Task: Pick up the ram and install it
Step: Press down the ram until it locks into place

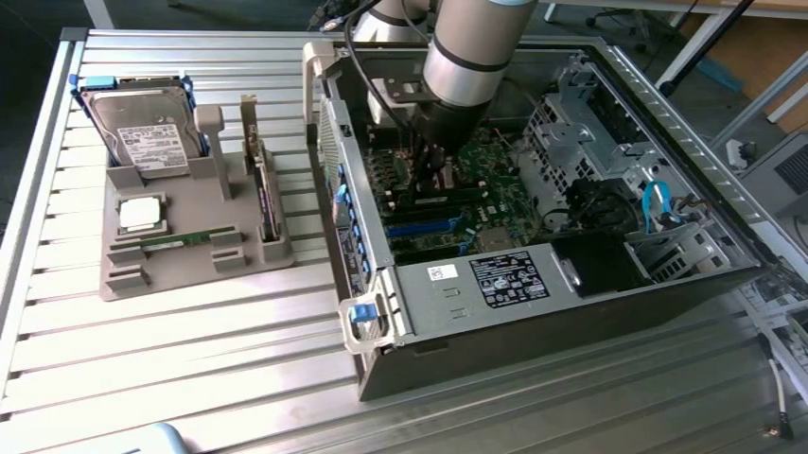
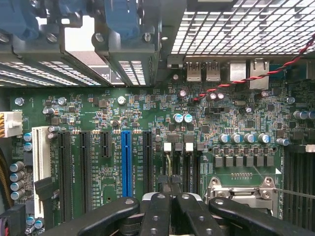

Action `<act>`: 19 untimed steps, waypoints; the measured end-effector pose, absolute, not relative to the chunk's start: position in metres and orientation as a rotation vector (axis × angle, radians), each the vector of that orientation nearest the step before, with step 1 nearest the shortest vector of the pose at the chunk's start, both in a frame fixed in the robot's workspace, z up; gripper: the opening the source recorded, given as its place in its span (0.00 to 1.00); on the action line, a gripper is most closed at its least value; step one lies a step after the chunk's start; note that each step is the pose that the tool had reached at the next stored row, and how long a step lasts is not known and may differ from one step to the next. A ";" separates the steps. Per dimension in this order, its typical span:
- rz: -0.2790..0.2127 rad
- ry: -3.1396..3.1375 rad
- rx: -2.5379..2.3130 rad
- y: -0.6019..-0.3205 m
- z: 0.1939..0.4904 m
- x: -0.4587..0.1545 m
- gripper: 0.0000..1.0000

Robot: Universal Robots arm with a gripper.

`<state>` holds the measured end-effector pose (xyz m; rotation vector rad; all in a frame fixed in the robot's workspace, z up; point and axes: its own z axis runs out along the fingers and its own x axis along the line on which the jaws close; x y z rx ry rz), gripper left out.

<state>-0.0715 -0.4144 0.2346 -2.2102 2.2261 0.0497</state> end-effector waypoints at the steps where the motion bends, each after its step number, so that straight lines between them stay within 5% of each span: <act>1: 0.050 2.226 -2.210 -0.414 0.234 -0.071 0.11; 19: 0.050 2.226 -2.210 -0.415 0.232 -0.071 0.11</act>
